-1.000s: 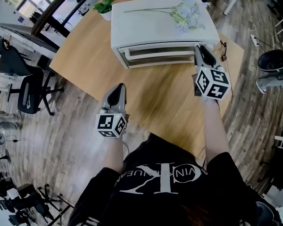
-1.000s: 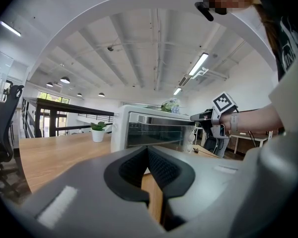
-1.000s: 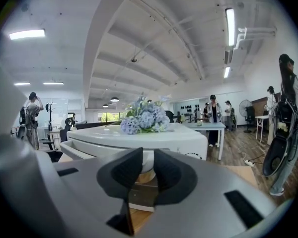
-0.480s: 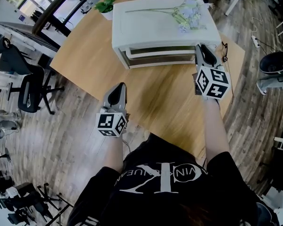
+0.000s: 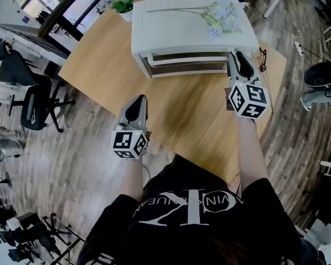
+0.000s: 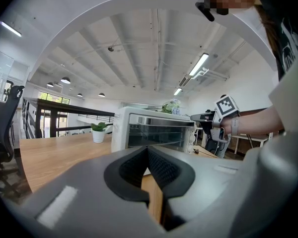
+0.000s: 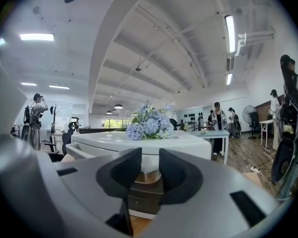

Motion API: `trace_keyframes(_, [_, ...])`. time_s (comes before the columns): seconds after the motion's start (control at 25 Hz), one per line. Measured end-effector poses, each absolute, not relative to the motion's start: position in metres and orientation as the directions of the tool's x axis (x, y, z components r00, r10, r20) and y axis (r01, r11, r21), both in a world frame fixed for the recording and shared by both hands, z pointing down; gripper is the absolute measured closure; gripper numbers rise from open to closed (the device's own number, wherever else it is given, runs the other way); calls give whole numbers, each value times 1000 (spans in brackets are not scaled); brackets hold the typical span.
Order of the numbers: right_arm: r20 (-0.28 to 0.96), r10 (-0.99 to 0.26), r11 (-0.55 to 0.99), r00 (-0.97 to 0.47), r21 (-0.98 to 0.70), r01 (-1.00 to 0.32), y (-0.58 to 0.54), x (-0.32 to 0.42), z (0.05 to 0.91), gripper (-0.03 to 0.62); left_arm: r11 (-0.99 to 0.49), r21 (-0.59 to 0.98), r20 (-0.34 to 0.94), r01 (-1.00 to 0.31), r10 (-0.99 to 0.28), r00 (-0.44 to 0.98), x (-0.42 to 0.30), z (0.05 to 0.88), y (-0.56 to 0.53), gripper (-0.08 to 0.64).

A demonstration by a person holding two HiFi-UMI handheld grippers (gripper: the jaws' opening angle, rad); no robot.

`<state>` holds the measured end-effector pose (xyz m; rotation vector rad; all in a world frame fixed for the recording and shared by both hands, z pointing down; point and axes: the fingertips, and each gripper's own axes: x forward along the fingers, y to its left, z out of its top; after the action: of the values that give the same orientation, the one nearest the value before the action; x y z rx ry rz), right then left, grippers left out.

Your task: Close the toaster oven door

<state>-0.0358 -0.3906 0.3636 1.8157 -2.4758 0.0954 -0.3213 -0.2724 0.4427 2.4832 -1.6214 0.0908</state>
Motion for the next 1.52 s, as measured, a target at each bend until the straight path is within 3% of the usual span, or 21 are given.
trace_keyframes(1.52, [160,-926,346,-342,-3,-938,-291,-8,392,563,-407,94,64,-909,-908,413,-302,415,-249,549])
